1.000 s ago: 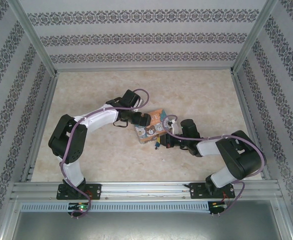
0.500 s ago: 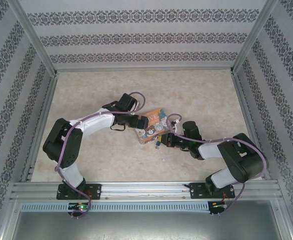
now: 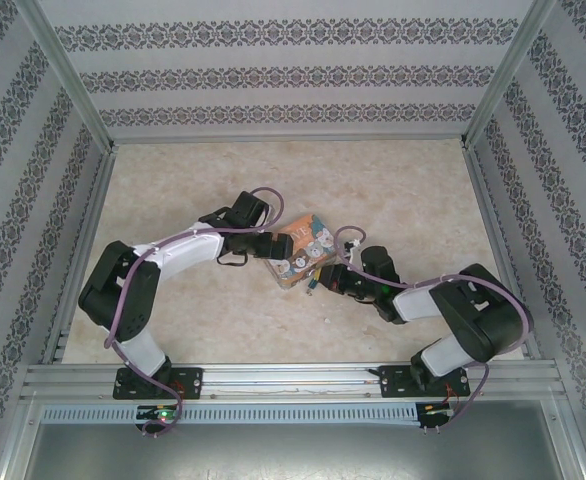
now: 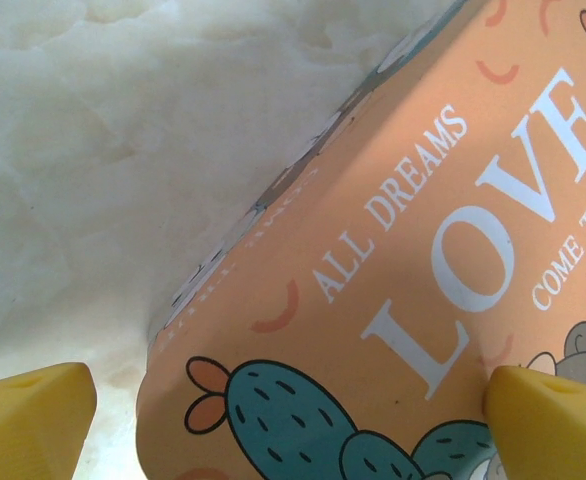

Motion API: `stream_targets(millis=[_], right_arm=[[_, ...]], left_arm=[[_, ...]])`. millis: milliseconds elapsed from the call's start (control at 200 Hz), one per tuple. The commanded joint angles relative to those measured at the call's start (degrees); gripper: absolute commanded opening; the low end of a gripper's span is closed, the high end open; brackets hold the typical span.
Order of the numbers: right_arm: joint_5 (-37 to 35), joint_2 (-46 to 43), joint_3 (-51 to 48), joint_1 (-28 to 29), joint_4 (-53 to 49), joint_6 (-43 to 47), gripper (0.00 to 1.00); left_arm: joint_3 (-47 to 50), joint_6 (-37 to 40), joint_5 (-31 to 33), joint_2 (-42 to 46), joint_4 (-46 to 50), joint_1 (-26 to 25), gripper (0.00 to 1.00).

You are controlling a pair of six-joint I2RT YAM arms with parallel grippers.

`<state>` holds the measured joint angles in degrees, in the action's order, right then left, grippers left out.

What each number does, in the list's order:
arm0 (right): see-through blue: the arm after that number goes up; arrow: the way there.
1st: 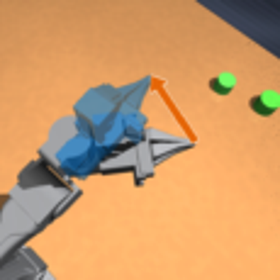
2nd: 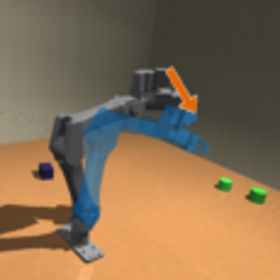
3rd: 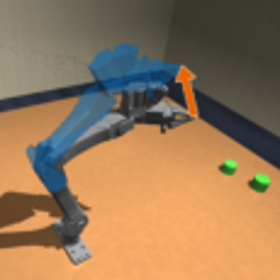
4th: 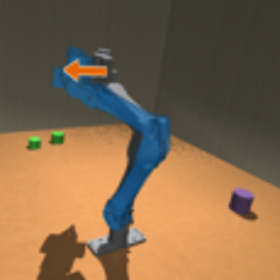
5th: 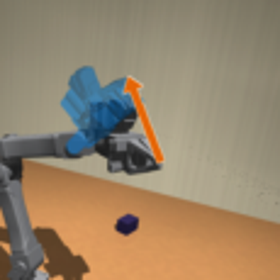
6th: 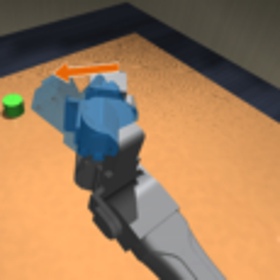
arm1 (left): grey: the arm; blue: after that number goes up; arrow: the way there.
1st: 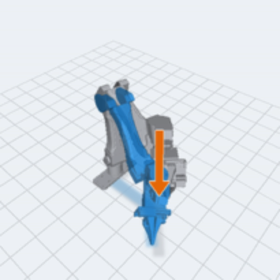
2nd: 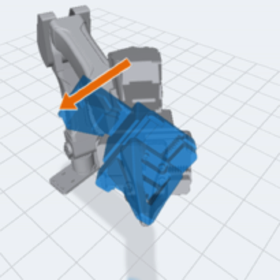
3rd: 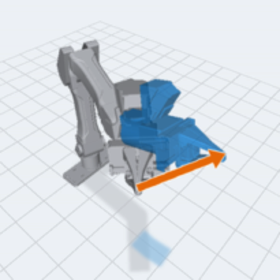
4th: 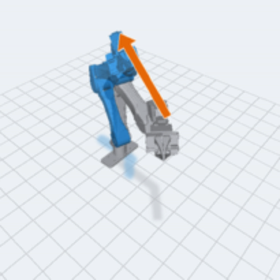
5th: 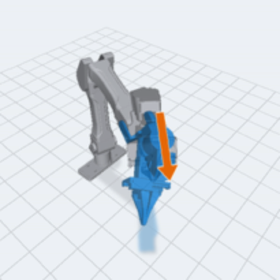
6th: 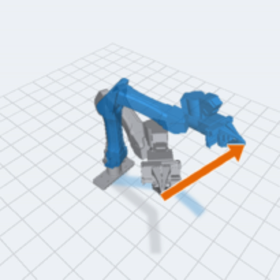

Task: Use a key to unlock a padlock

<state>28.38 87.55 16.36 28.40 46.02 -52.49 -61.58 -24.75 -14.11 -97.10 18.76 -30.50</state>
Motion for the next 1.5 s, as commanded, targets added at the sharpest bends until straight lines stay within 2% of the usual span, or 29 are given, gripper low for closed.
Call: stream_targets(millis=[0,849,1494], right_arm=[[-4.2,2.1,0.0,0.8,9.0,-4.1,0.00],[-9.1,11.6,0.3,0.7,23.5,-10.6,0.00],[-8.4,13.4,0.6,-3.0,26.4,-11.6,0.00]], left_arm=[[2.5,0.2,0.1,0.0,5.8,0.2,0.99],[3.9,1.7,2.9,1.1,7.2,0.1,0.99],[3.9,0.5,0.5,2.6,5.8,0.2,0.99]])
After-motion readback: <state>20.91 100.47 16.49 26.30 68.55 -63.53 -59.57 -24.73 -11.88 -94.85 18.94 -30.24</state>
